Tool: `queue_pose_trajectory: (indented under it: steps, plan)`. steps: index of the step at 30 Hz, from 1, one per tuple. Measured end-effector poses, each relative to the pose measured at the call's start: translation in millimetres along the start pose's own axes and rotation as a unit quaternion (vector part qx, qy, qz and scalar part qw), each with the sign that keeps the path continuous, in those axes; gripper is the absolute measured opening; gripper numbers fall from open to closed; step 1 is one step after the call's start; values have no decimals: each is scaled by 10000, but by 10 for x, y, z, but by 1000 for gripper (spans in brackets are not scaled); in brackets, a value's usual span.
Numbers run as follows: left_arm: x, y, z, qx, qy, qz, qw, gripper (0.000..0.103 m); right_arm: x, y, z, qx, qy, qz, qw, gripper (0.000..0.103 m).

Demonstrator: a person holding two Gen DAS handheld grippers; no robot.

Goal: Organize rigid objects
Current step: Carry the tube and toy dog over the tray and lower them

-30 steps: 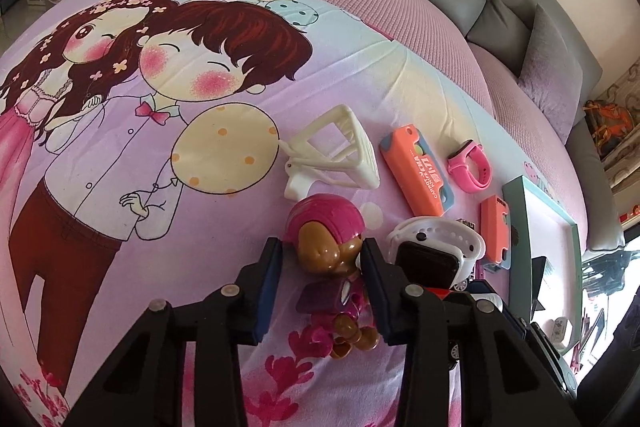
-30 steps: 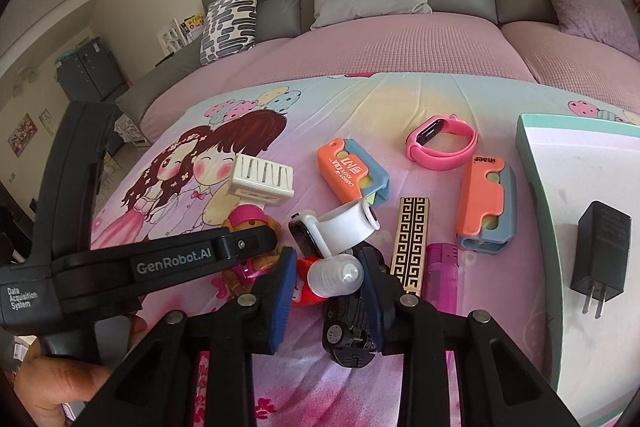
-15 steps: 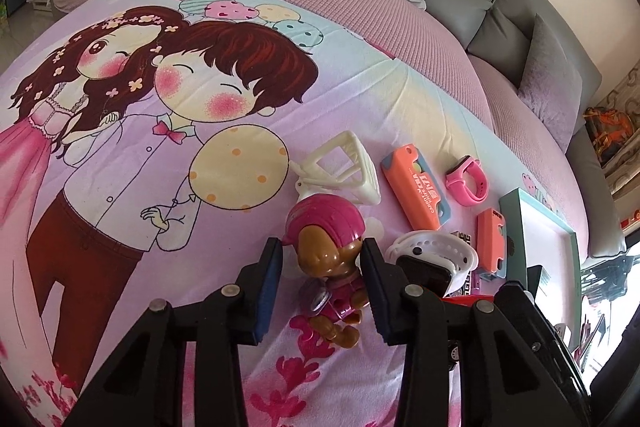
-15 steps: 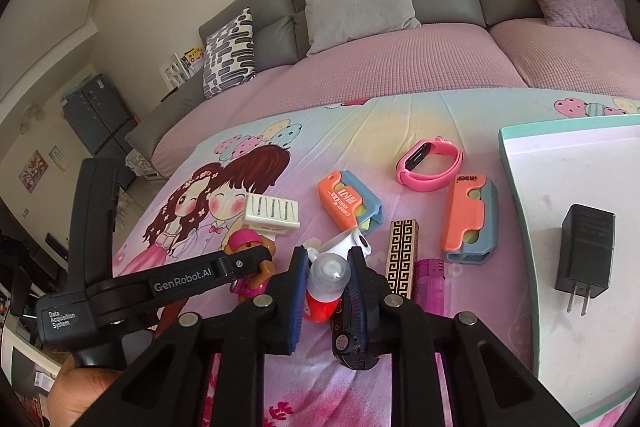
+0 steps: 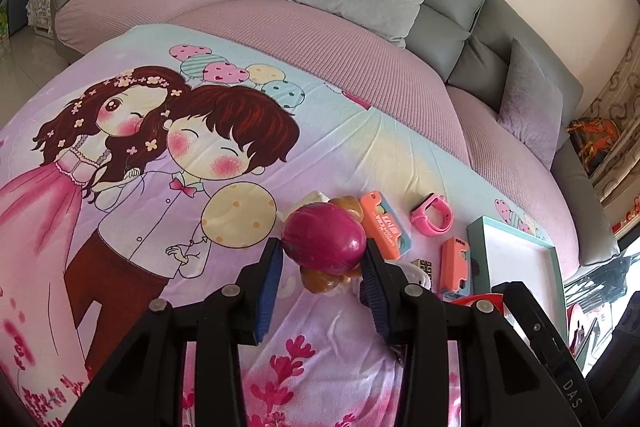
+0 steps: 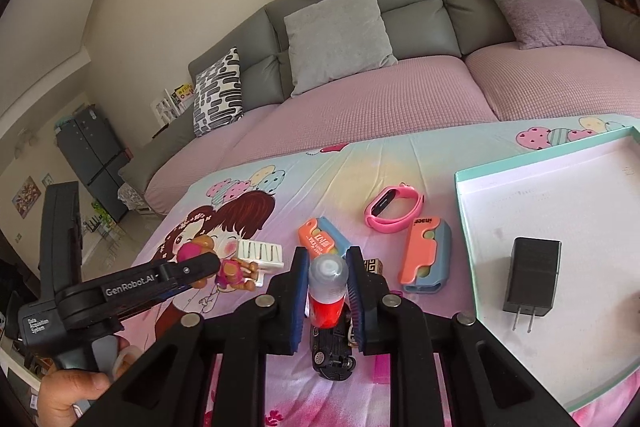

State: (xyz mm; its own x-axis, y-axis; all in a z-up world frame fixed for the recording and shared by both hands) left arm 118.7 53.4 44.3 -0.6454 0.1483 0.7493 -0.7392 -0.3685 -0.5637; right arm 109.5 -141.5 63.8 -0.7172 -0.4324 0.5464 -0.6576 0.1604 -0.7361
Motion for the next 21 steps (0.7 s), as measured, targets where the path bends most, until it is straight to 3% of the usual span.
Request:
queue_pose_trajectory:
  steps: [9,21]
  plan:
    - [41,-31,182,-207,29,74,9998,41,180,-101,279,-192,286,238,9991,20]
    - [-86,113,787,-916,142,-155,9956,41,603,-225,1023,-639,1246,643,9881,20]
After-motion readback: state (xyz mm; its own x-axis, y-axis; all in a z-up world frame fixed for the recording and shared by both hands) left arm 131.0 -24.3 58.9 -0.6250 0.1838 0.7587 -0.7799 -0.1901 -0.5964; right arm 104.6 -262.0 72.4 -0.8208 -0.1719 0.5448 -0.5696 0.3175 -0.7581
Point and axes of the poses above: each gripper's, at about its wrist camera, not at the fingertips, and x roughly against the way its jaws point, z to its right, y to its underside, the point moved 6 cm from there along -x, roughly the way its jaws point
